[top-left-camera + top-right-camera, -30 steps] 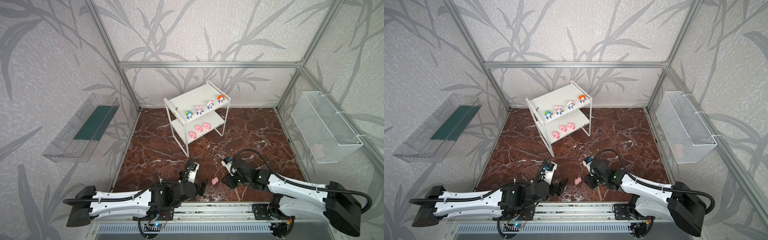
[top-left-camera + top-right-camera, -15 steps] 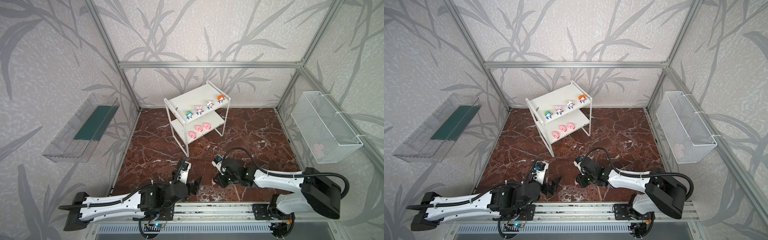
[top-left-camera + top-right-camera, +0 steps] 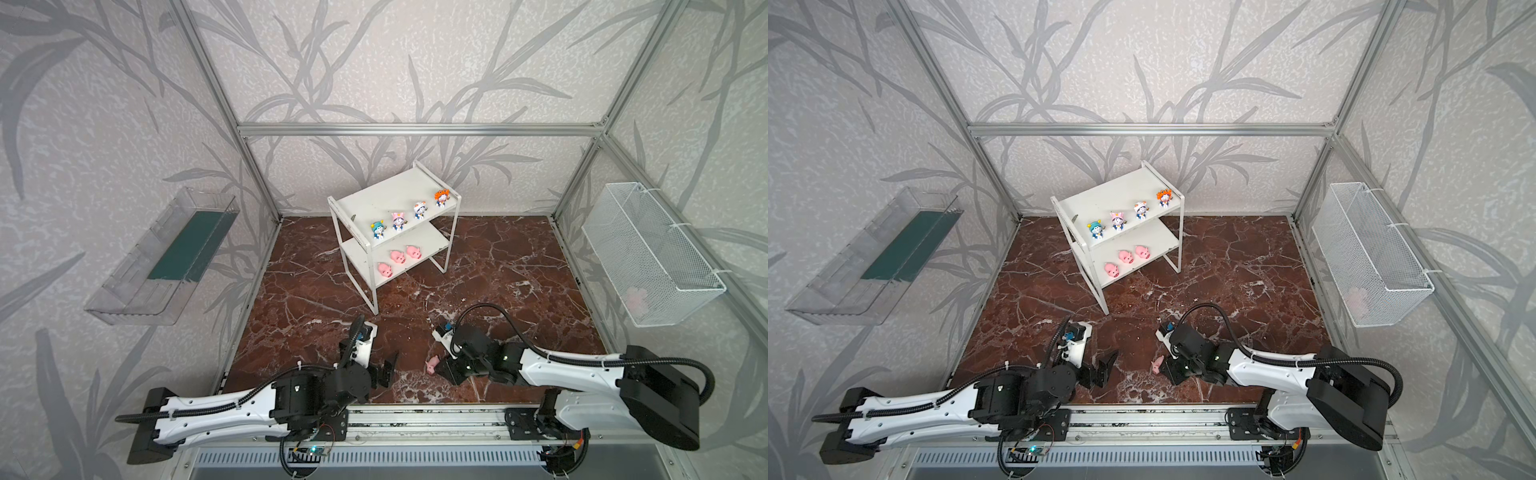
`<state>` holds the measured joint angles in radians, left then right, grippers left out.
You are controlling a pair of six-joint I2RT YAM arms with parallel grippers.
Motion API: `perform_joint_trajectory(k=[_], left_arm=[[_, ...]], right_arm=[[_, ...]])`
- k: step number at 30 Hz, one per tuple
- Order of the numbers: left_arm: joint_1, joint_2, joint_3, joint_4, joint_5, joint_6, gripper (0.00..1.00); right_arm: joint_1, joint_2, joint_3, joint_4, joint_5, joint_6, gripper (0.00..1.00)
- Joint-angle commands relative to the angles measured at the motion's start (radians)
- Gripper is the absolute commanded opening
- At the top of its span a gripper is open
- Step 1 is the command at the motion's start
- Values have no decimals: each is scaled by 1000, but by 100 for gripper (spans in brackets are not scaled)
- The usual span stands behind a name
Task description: Place and organize the plastic toys onto the shelf
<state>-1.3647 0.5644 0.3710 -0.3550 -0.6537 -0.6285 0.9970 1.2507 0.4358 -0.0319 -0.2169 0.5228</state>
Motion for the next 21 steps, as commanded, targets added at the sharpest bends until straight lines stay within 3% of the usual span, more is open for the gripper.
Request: perform_joint_trajectory(k=[1, 6, 14, 21], left_arm=[[7, 27, -6, 22, -17, 7, 99], [13, 55, -7, 43, -5, 12, 99], [26, 55, -18, 70, 7, 27, 99], [31, 54, -2, 50, 31, 32, 99]], right_arm=[[6, -33, -10, -58, 4, 3, 26], [11, -64, 3, -92, 7, -10, 38], [70, -97, 26, -138, 44, 1, 71], [91, -2, 71, -99, 94, 7, 80]])
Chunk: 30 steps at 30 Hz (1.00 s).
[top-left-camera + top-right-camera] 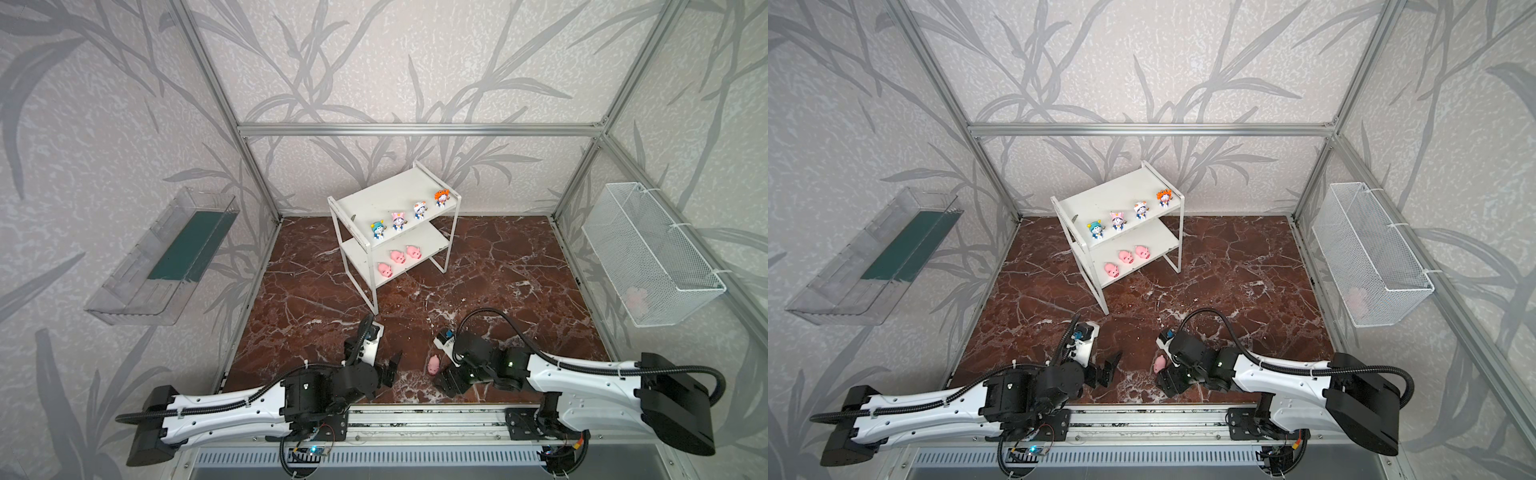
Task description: Place and organize the plastic toys onto the shelf
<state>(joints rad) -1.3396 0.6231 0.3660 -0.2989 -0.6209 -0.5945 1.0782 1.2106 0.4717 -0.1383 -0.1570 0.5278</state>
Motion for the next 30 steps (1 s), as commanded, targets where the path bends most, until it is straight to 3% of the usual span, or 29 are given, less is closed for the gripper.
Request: perform_joint_trajectory(k=[1, 16, 30], left_arm=[[6, -10, 1, -11, 1, -2, 99], [7, -83, -2, -74, -5, -11, 99], [6, -106, -17, -73, 7, -12, 99]], right_arm=[[11, 63, 45, 15, 37, 1, 81], [37, 291, 221, 52, 30, -112, 83], [45, 181, 150, -23, 138, -92, 85]])
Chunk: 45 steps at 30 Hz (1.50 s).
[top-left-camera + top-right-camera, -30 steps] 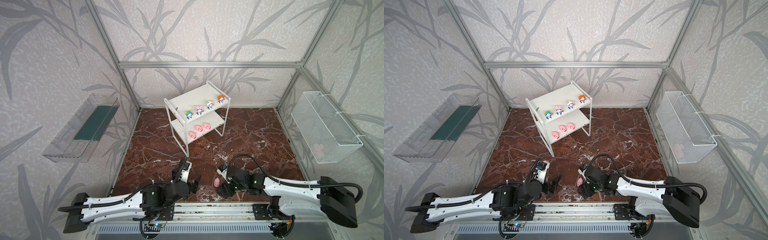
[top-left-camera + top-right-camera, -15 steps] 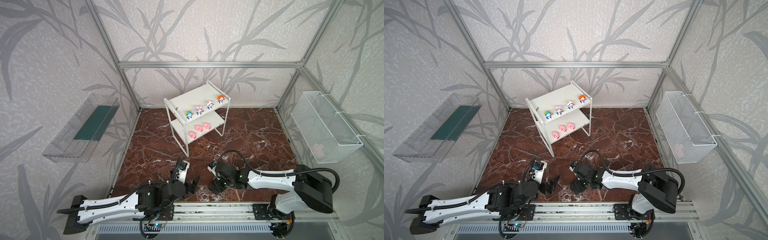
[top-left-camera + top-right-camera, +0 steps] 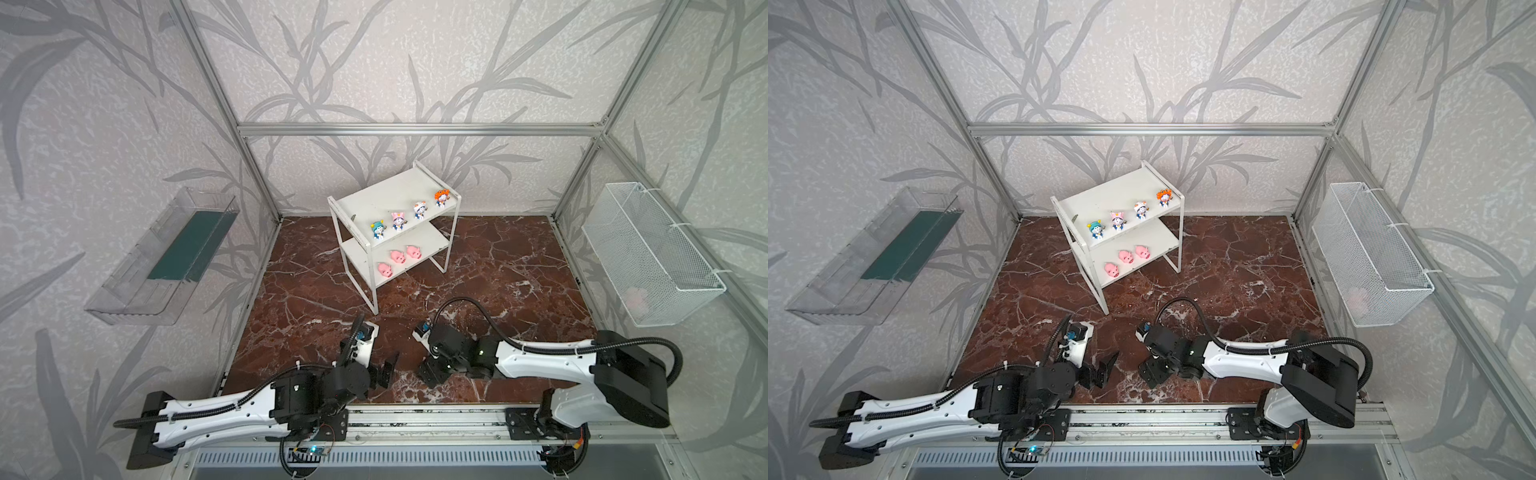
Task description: Place and organize the plastic toys onto the shelf
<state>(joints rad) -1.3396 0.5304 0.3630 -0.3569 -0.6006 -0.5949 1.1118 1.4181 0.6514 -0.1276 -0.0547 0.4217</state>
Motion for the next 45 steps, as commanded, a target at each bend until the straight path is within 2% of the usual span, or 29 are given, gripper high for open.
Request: perform_joint_trajectory(k=[1, 9, 19, 34, 45], left_arm=[[7, -16, -17, -12, -14, -10, 99], [7, -25, -22, -10, -9, -6, 99], [7, -16, -11, -22, -10, -6, 99], [7, -13, -24, -10, -16, -13, 99], [7, 18, -19, 6, -19, 1, 99]], right_arm=[[20, -31, -39, -32, 47, 20, 84], [99, -21, -69, -32, 160, 49, 73], [135, 23, -69, 20, 260, 81, 57], [144, 51, -76, 71, 294, 97, 38], [145, -35, -77, 4, 376, 69, 32]])
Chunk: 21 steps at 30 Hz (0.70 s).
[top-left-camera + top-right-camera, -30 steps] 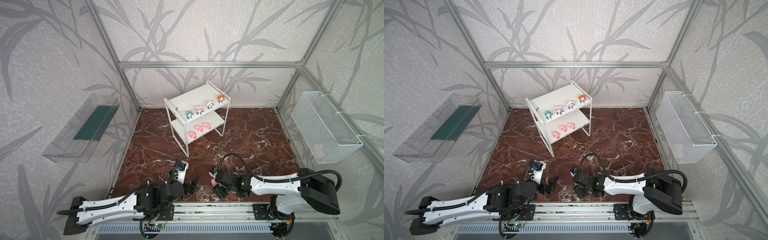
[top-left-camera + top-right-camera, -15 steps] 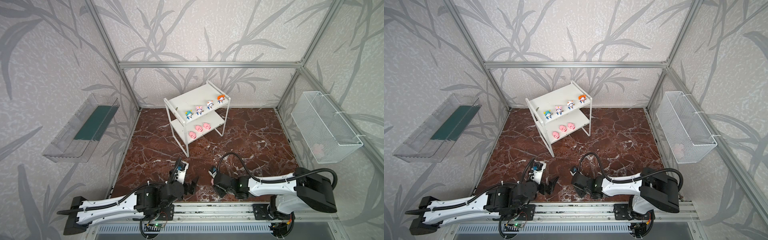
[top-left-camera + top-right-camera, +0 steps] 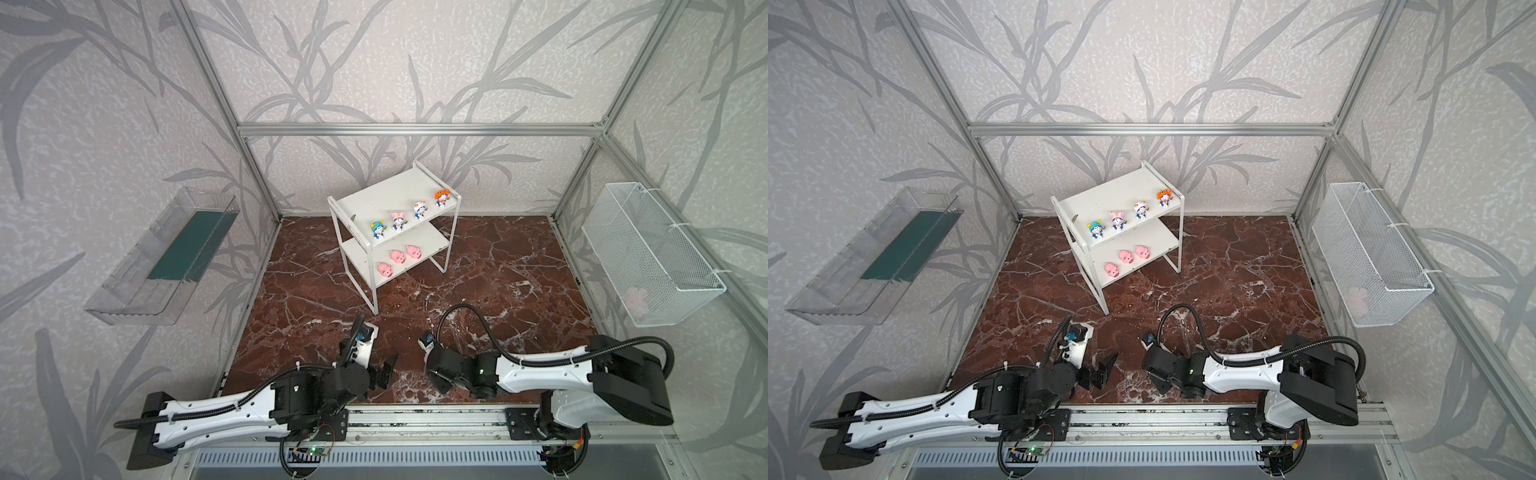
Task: Place and organize the plastic toys onto the shelf
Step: 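Lift the pink pig off the floor with the right gripper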
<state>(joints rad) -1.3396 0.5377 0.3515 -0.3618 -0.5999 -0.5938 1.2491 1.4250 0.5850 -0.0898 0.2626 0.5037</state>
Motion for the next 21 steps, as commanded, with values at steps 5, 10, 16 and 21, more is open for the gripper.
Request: perform_joint_trajectory(k=[5, 10, 16, 21], left_arm=[[7, 37, -2, 37, -17, 11, 99], [7, 56, -1, 67, -27, 33, 99], [7, 68, -13, 111, -24, 37, 99], [7, 74, -21, 150, -25, 50, 99]], right_arm=[[-41, -72, -10, -60, 63, -63, 31], [-162, -74, -27, -16, 27, -202, 32], [-321, -43, -52, 69, -75, -294, 36], [-340, 8, -57, 119, -86, -286, 37]])
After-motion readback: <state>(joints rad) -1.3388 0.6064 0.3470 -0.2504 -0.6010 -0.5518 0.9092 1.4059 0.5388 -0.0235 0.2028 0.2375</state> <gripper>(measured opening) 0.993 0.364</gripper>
